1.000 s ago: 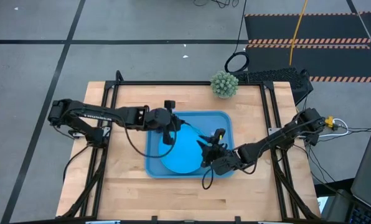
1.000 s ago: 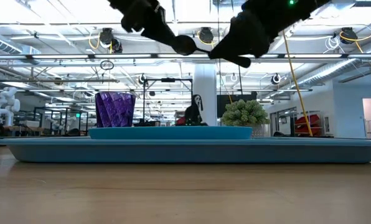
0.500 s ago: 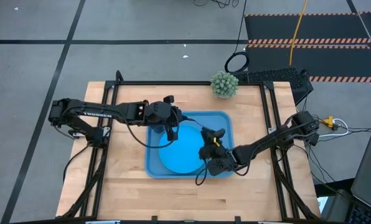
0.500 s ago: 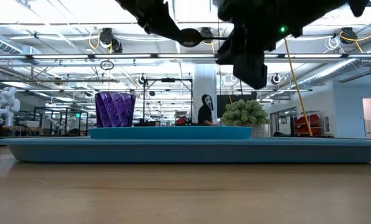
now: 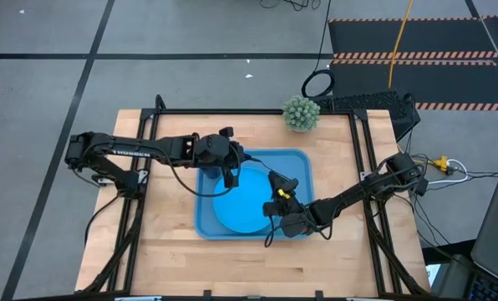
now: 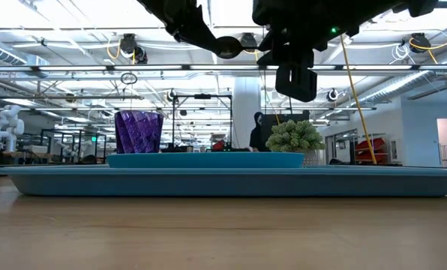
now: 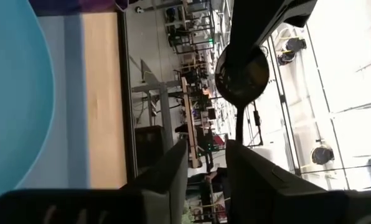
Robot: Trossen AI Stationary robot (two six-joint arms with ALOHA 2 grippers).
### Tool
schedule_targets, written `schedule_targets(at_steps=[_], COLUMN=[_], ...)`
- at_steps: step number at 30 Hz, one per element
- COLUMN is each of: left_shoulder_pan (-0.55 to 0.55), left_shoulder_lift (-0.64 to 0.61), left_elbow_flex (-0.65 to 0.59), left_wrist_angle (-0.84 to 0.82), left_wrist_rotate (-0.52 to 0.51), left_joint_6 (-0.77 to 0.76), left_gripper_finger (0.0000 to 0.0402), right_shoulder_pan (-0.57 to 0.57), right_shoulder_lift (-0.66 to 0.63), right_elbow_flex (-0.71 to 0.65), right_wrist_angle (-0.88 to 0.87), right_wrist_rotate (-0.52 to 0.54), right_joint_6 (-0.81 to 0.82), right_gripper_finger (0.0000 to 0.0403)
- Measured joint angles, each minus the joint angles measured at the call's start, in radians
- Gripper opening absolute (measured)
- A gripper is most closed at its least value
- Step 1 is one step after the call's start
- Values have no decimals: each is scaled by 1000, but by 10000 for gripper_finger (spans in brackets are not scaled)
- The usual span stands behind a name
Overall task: Pick and place plate/cup/fork/spoon on tray
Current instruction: Adjust the black spoon
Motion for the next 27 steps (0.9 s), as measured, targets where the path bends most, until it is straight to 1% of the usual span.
schedule_targets(at_steps=[7,13,17,22,27], left_shoulder_pan=[0,30,58,63,53], left_shoulder_lift=[0,0,0,0,0], left_elbow_flex=[0,0,0,0,0], left_wrist_angle=[-2,-69,-72,-53,-47], left_wrist_rotate=[-5,-19,-7,81,93], left_joint_6=[-2,-25,-47,-74,-83], left_gripper_finger=[2,2,2,3,4], right_shoulder_pan=[-14,-22,-24,-35,-49], right_shoulder_lift=[0,0,0,0,0], right_elbow_flex=[0,0,0,0,1], right_wrist_angle=[-6,-5,-5,-1,-1], right_wrist_rotate=[-8,-17,-17,-18,-21], right_joint_6=[-15,-22,-16,-14,-14], right_gripper_finger=[73,56,59,74,86])
